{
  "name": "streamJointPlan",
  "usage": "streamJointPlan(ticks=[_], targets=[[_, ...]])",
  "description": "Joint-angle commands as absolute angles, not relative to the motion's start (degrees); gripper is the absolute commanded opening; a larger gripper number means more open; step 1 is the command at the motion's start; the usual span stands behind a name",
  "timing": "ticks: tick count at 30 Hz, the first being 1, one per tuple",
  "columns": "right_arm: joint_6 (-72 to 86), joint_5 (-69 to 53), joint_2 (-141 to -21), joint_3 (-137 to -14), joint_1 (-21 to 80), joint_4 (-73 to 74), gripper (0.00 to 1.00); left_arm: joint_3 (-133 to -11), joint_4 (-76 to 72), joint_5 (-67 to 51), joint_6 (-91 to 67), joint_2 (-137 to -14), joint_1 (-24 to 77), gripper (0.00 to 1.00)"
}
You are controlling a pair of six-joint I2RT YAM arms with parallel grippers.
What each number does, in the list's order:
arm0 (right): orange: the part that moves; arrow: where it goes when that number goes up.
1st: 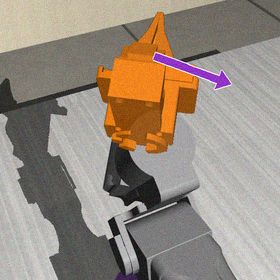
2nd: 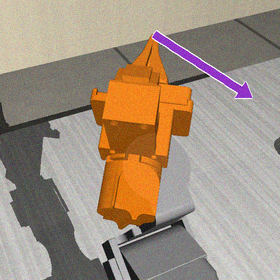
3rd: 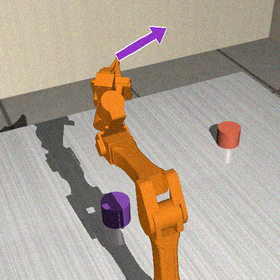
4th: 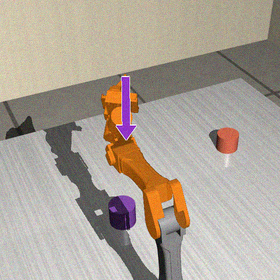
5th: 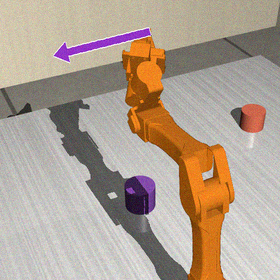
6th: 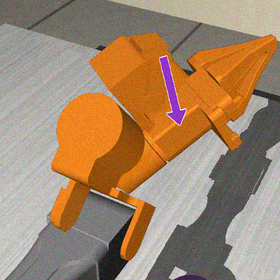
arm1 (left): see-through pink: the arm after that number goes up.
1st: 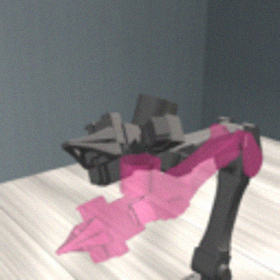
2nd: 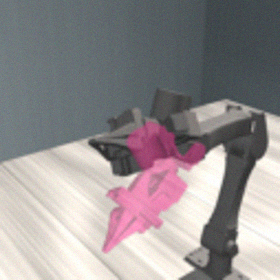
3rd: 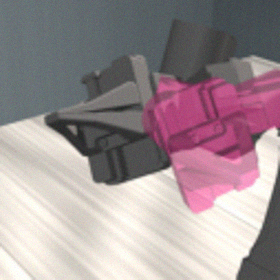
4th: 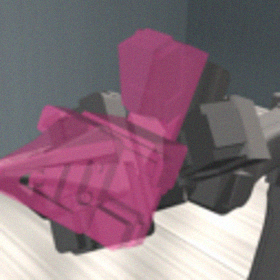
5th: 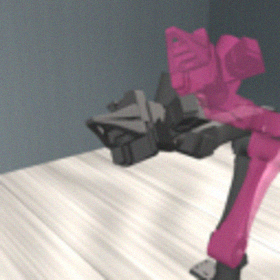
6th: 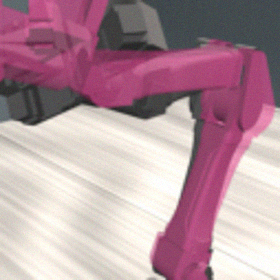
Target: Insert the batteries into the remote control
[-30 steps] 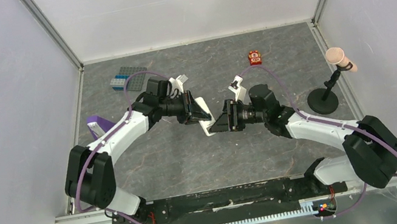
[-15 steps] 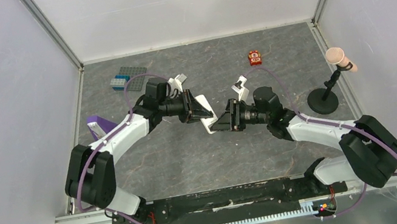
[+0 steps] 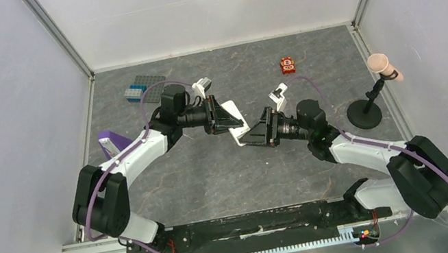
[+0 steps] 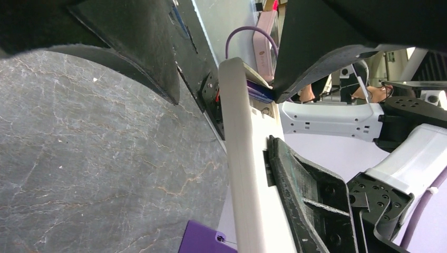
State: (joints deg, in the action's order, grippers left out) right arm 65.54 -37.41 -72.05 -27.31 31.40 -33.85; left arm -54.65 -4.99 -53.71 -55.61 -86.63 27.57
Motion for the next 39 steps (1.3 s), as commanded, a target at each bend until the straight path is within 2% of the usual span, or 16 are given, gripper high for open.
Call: streamJointPlan(ticks=[1,12,22,33,39], targets=[[68.85,-38.04,-71.73,-24.72,31.00,-36.13,0.69,-55.46,-13.01,-59.33,-62.71,-83.16,28.43,0.02],[77.10,-39.00,-71.18,-21.08,30.23,-45.25,0.85,-55.11,-13.72,-59.44,-63.01,-82.98,28.42,0.02],[89.57,-40.09,-74.67,-16.31,30.13,-62.37,0.88,-54.45,-14.19,-59.41,-62.31,-82.78,28.39,0.02],[88.51,-39.64,-75.25,-19.58,30.10,-60.45,0.90,-54.23,-12.65,-59.25,-59.97,-82.77,28.48,0.02],[88.27,-39.54,-74.77,-19.93,30.12,-61.27,0.90,-55.54,-6.87,-57.61,-54.09,-82.21,28.49,0.02]])
